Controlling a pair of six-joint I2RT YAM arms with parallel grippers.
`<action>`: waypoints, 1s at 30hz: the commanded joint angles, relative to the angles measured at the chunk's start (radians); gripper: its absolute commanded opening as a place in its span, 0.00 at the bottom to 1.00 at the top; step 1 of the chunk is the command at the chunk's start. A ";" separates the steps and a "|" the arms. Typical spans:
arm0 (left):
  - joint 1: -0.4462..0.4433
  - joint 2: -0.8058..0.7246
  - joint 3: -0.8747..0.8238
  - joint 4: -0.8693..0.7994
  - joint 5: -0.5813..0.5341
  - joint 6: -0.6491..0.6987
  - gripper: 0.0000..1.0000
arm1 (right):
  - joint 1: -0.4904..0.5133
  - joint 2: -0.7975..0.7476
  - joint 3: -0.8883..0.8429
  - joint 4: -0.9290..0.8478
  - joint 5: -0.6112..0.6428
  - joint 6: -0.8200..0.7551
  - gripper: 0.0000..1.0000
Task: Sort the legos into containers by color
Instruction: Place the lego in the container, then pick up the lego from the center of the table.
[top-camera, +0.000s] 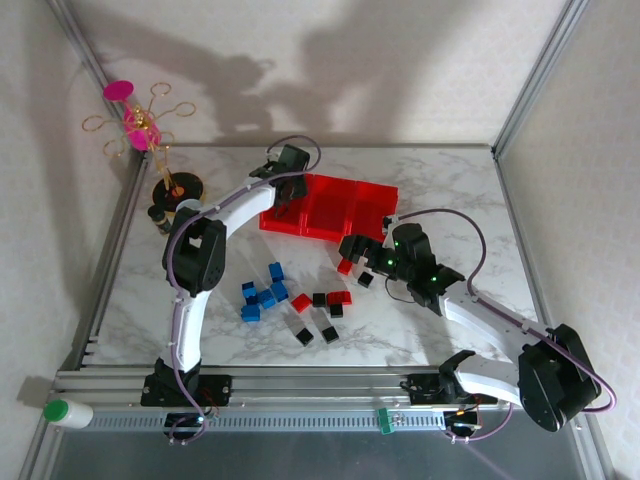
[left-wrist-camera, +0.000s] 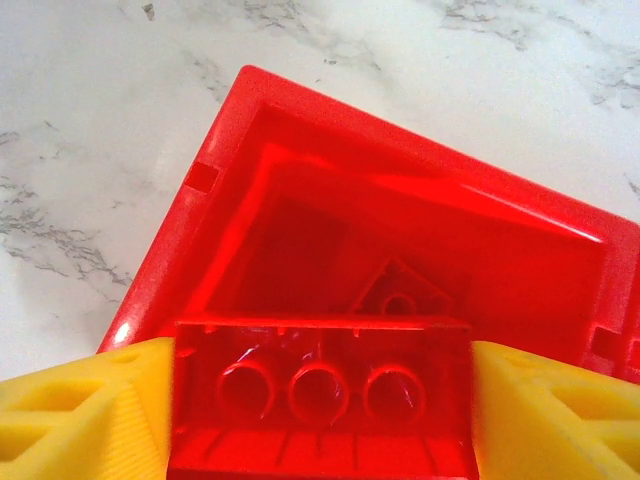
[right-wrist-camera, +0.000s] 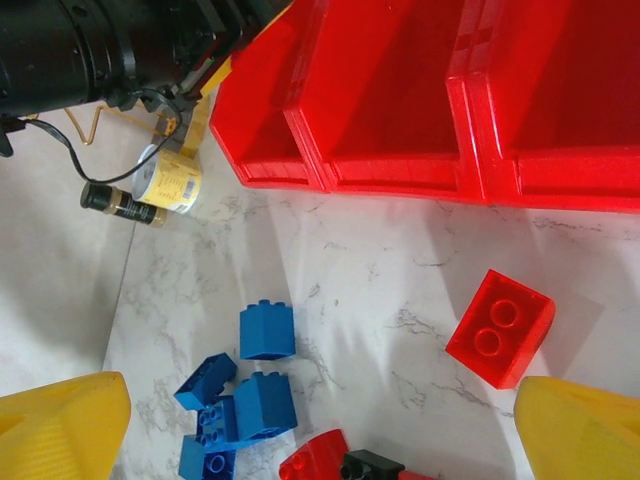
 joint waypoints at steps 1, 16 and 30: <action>0.003 -0.025 0.043 -0.033 0.003 0.003 0.74 | 0.006 -0.031 0.027 -0.012 0.022 -0.023 0.99; -0.017 -0.284 -0.160 0.022 0.070 0.003 0.75 | -0.022 -0.105 0.012 -0.109 0.036 -0.023 0.99; -0.270 -0.532 -0.557 0.113 0.081 -0.037 0.75 | -0.044 -0.267 -0.076 -0.316 0.080 0.010 0.99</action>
